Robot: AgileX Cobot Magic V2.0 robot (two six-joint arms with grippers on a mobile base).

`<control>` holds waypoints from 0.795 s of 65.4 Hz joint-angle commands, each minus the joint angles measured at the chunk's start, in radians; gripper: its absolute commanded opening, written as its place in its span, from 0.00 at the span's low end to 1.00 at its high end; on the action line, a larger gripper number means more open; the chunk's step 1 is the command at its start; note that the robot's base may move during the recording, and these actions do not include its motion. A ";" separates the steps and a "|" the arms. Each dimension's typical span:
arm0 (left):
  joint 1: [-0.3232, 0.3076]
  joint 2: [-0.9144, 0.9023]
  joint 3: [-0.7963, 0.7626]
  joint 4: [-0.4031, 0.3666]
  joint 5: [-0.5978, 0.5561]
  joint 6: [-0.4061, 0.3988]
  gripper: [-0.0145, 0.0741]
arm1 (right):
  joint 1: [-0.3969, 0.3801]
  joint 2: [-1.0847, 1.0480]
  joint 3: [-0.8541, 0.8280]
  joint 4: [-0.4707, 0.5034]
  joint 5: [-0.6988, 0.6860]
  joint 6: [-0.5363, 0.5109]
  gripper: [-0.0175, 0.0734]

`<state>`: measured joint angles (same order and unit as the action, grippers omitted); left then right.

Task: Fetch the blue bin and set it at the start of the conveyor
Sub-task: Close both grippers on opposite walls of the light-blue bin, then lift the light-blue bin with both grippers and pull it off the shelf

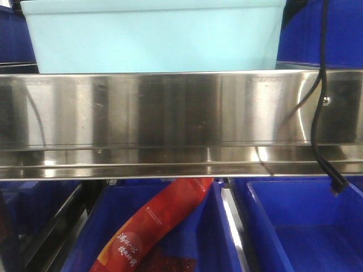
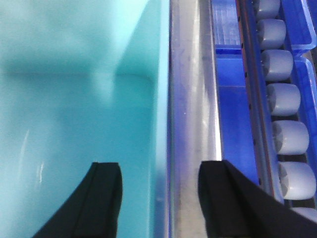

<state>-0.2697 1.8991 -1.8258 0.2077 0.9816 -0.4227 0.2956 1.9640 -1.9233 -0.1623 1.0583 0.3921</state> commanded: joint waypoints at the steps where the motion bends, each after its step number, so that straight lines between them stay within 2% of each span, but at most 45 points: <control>1: -0.004 -0.007 -0.001 -0.001 0.002 -0.008 0.46 | -0.004 -0.008 -0.009 -0.009 -0.011 -0.004 0.47; 5: -0.004 -0.007 -0.001 -0.007 0.003 -0.008 0.45 | -0.004 -0.008 -0.009 -0.009 -0.011 -0.008 0.46; 11: -0.004 -0.007 -0.001 -0.021 0.011 -0.008 0.37 | -0.004 -0.008 -0.009 -0.009 -0.009 -0.008 0.38; 18: -0.004 -0.007 -0.001 -0.021 0.016 -0.008 0.15 | -0.004 -0.008 -0.009 -0.009 -0.003 -0.008 0.22; 22: -0.004 -0.007 -0.001 -0.021 0.016 -0.008 0.04 | -0.004 -0.008 -0.009 -0.009 -0.003 -0.008 0.09; 25: -0.004 -0.007 -0.001 -0.021 0.016 -0.008 0.04 | -0.004 -0.008 -0.009 -0.009 -0.003 -0.008 0.01; 45: -0.008 -0.028 -0.001 -0.019 0.025 -0.008 0.04 | 0.004 -0.022 -0.009 -0.009 0.010 -0.008 0.01; 52: -0.015 -0.064 -0.001 -0.015 0.025 -0.008 0.04 | 0.017 -0.044 -0.009 -0.037 0.026 -0.008 0.01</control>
<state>-0.2741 1.8843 -1.8238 0.1829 1.0110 -0.4227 0.2998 1.9592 -1.9233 -0.1622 1.0700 0.3882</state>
